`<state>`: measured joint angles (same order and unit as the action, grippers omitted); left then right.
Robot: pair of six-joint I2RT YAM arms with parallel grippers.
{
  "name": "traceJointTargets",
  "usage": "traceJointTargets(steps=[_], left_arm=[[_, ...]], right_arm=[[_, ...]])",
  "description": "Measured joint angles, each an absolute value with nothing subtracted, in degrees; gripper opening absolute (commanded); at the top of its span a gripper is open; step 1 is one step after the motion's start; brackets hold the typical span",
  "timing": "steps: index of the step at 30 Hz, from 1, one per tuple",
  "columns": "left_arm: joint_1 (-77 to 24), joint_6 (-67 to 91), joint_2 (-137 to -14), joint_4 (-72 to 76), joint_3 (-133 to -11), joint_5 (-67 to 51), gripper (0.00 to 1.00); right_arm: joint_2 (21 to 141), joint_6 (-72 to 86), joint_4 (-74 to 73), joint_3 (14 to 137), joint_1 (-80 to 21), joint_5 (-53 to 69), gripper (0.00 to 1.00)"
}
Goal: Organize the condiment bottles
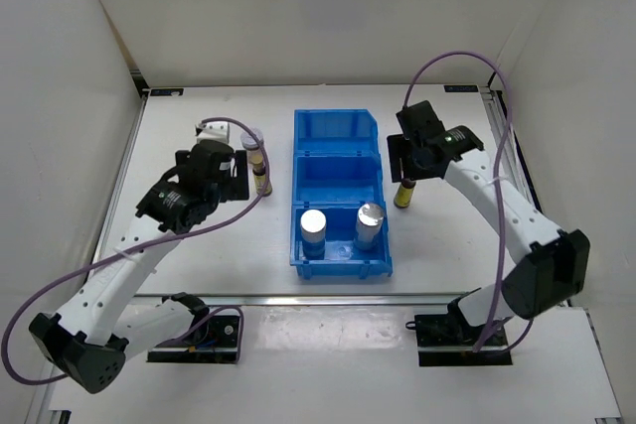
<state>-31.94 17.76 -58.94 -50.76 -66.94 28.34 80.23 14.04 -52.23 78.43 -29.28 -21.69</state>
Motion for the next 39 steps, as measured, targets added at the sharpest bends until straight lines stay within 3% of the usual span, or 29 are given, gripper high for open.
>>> traceJointTargets(steps=[6, 15, 23, 28, 35, 39], left_arm=[[-27.6, 16.5, -59.0, -50.3, -59.5, 27.9, 0.99], [-26.1, 14.8, -58.9, -47.8, -58.9, 27.2, 0.99], [-26.0, 14.4, -58.8, -47.4, -58.8, 26.5, 0.99], [-26.0, 14.4, -58.3, -47.3, -58.8, 26.4, 0.99], [-26.0, 14.4, -58.3, -47.3, -58.8, 26.4, 0.99], [-26.0, 14.4, -58.3, -47.2, -58.8, 26.4, 0.99]], right_arm=[[87.3, 12.9, -50.7, 80.4, -27.5, -19.1, 0.70], [90.7, 13.0, -48.7, 80.6, -25.1, -17.8, 0.66], [91.8, 13.3, -46.7, 80.4, -22.7, -15.5, 0.46], [93.4, 13.4, -45.9, 80.1, -21.3, -13.8, 0.42], [94.0, 13.7, -45.2, 79.8, -19.9, -11.9, 0.12], [94.0, 14.0, -45.3, 80.0, -19.6, -11.4, 0.03]])
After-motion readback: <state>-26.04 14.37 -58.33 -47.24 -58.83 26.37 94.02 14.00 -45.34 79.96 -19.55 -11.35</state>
